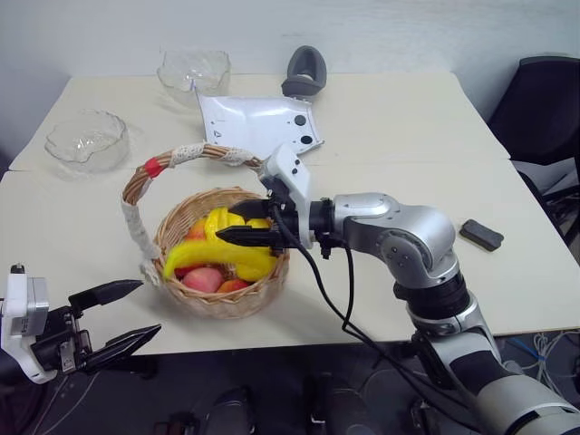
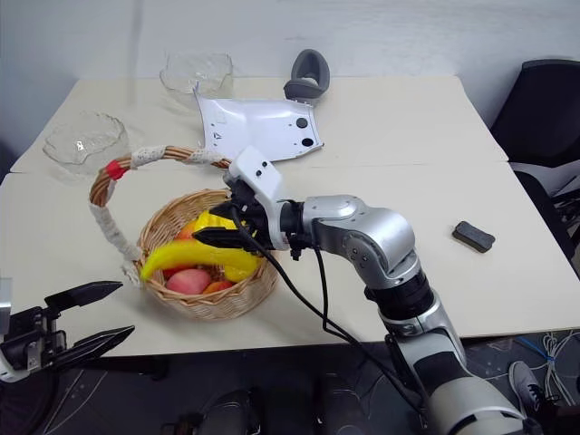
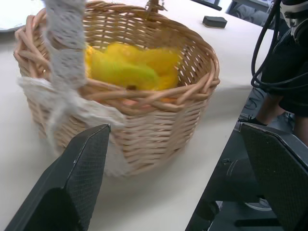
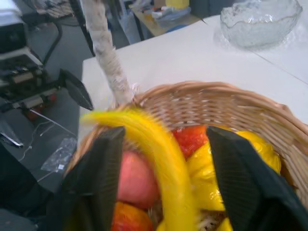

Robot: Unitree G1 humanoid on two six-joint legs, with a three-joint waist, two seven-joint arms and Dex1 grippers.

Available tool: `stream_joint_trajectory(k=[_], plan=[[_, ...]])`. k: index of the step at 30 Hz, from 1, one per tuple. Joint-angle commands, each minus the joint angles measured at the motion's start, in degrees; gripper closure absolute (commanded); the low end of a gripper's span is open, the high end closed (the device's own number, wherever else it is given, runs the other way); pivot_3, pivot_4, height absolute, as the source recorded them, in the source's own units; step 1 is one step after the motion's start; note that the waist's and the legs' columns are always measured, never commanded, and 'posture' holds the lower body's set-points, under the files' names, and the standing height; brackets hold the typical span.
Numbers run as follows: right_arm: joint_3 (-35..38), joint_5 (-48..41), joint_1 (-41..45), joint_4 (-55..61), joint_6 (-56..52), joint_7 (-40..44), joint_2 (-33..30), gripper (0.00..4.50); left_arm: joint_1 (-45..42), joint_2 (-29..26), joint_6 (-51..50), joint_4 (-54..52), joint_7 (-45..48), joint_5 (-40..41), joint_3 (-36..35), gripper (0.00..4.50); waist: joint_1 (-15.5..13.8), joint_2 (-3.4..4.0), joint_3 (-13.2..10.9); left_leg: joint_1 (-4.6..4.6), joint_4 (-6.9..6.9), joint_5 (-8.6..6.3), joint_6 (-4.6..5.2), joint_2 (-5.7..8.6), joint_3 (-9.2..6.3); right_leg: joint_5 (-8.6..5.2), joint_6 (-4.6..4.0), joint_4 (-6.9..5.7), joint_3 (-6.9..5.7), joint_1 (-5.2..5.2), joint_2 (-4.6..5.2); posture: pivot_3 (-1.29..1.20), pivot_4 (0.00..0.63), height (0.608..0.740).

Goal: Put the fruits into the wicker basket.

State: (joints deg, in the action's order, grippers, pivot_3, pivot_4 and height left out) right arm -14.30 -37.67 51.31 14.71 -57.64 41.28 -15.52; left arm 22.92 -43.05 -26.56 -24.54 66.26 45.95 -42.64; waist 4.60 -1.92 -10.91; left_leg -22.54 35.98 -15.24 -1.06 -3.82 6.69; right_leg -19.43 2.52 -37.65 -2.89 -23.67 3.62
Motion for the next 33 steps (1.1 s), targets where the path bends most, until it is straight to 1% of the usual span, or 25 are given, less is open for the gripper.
stream_joint_trajectory(k=[1,2,4,5,7,8,10,12,13,16,18,21,25,27,29,33], plan=[[6.2,-6.8,-5.1,8.8,3.6,11.5,-7.3,0.27,-0.9,-0.2,0.8,-1.0,0.1,1.8,-0.3,0.00,-0.3,-0.01,0.0,-0.01,0.00,-0.01,0.02,0.01,-0.01,0.00,0.00,0.01,-0.01,0.01,0.01,0.00,0.150,0.740],[8.7,-8.9,-8.0,10.9,5.0,15.1,-10.1,0.02,-1.4,-0.1,0.7,-1.4,-0.1,2.4,-0.1,0.00,-0.6,-0.02,0.0,0.00,0.00,-0.05,0.06,0.01,-0.05,0.00,0.00,0.04,-0.06,0.06,0.01,0.00,0.150,0.740],[13.2,-9.9,-13.1,12.8,6.8,15.1,-13.2,0.02,-2.3,0.1,0.6,-2.3,-0.9,3.3,0.5,0.00,-1.2,-0.02,0.0,0.02,-0.01,-0.15,0.16,0.02,-0.07,0.01,0.01,0.21,-0.08,0.16,0.01,0.00,0.150,0.740],[14.8,-9.4,-15.9,13.4,8.3,15.3,-14.8,0.02,-2.5,0.2,0.4,-2.9,-1.2,3.8,0.6,0.00,-1.3,-0.01,0.0,0.04,0.04,-0.22,0.18,0.02,-0.05,0.01,0.02,0.21,-0.06,0.20,0.01,0.00,0.150,0.740],[19.0,-4.5,-24.6,12.9,17.2,18.6,-18.6,0.02,-3.1,0.4,0.0,-4.5,-2.3,4.9,1.3,0.00,-1.3,-0.04,0.0,0.04,0.05,-0.23,0.20,0.01,0.00,0.02,0.04,0.24,-0.02,0.19,0.01,0.00,0.150,0.740],[21.8,-2.3,-28.8,11.3,21.3,19.4,-19.9,0.02,-3.3,0.6,-0.1,-5.6,-2.7,5.3,1.8,0.00,-1.5,-0.04,0.0,0.05,0.04,-0.23,0.19,0.01,-0.02,0.02,0.04,0.24,-0.03,0.21,-0.01,0.00,0.150,0.740],[27.2,0.0,-34.6,6.8,26.7,18.9,-21.2,0.02,-3.6,0.8,-0.4,-7.5,-3.7,6.1,2.8,0.00,-1.6,-0.03,0.0,0.13,0.03,-0.23,0.19,0.02,0.01,0.01,0.05,0.27,-0.03,0.29,-0.04,0.00,0.150,0.740],[31.9,4.1,-39.9,1.1,36.6,21.4,-22.6,0.02,-3.8,0.8,-0.5,-9.2,-4.3,6.4,4.2,0.00,-1.4,-0.03,0.0,0.14,0.10,-0.20,0.22,0.04,0.10,0.03,0.10,0.25,0.06,0.29,-0.05,0.00,0.150,0.740],[34.0,7.2,-42.8,-2.6,43.8,23.2,-23.4,0.02,-4.1,0.8,-0.2,-10.0,-4.5,6.2,5.3,0.00,-1.6,-0.02,0.0,0.16,0.11,-0.16,0.22,0.04,0.13,0.05,0.13,0.24,0.09,0.31,-0.09,0.00,0.150,0.740],[38.5,10.7,-49.1,-10.1,53.9,24.2,-23.9,0.02,-5.6,1.1,0.4,-10.3,-5.5,5.8,7.4,0.00,-1.8,0.00,0.0,0.34,0.10,-0.12,0.21,0.07,0.14,0.05,0.14,0.24,0.10,0.45,-0.14,0.00,0.150,0.740],[39.7,12.8,-52.7,-13.6,58.0,24.2,-24.4,0.02,-6.7,0.9,0.7,-9.5,-5.6,5.2,8.4,0.00,-1.9,0.00,0.0,0.42,0.11,-0.10,0.17,0.05,0.12,0.05,0.14,0.24,0.10,0.53,-0.20,0.00,0.150,0.740],[40.3,13.1,-54.9,-13.8,57.5,21.1,-24.1,0.02,-7.8,0.4,0.9,-8.5,-5.5,4.8,9.1,0.00,-1.4,0.06,0.0,0.44,0.09,-0.04,0.07,0.03,0.14,0.05,0.14,0.22,0.14,0.53,-0.22,0.00,0.150,0.740],[38.5,10.3,-53.7,-9.0,49.9,14.4,-22.2,0.02,-9.4,-0.3,1.4,-7.3,-5.3,3.8,9.7,0.00,-1.3,0.09,0.0,0.50,0.09,0.01,-0.02,0.00,0.16,0.05,0.14,0.15,0.19,0.53,-0.25,0.00,0.150,0.740],[36.0,10.8,-50.7,-6.5,46.5,11.6,-22.3,0.02,-9.9,-0.5,1.9,-6.7,-5.0,3.3,9.9,0.00,-1.3,0.12,0.0,0.50,0.08,0.03,-0.06,-0.02,0.15,0.05,0.14,0.13,0.20,0.52,-0.25,0.00,0.150,0.740],[31.9,12.5,-44.7,-5.8,44.6,10.5,-23.0,0.02,-9.9,-0.7,2.0,-6.2,-4.7,3.2,10.0,0.00,-1.2,0.13,0.0,0.49,0.09,0.03,-0.06,-0.01,0.15,0.05,0.14,0.12,0.21,0.51,-0.25,0.00,0.150,0.740],[24.9,17.2,-35.1,-11.2,44.3,10.0,-23.0,0.02,-10.0,-0.5,2.5,-5.7,-4.4,2.6,11.0,0.00,-1.5,0.14,0.0,0.42,0.07,0.03,-0.06,0.00,0.16,0.05,0.13,0.11,0.21,0.40,-0.24,0.00,0.150,0.740]])
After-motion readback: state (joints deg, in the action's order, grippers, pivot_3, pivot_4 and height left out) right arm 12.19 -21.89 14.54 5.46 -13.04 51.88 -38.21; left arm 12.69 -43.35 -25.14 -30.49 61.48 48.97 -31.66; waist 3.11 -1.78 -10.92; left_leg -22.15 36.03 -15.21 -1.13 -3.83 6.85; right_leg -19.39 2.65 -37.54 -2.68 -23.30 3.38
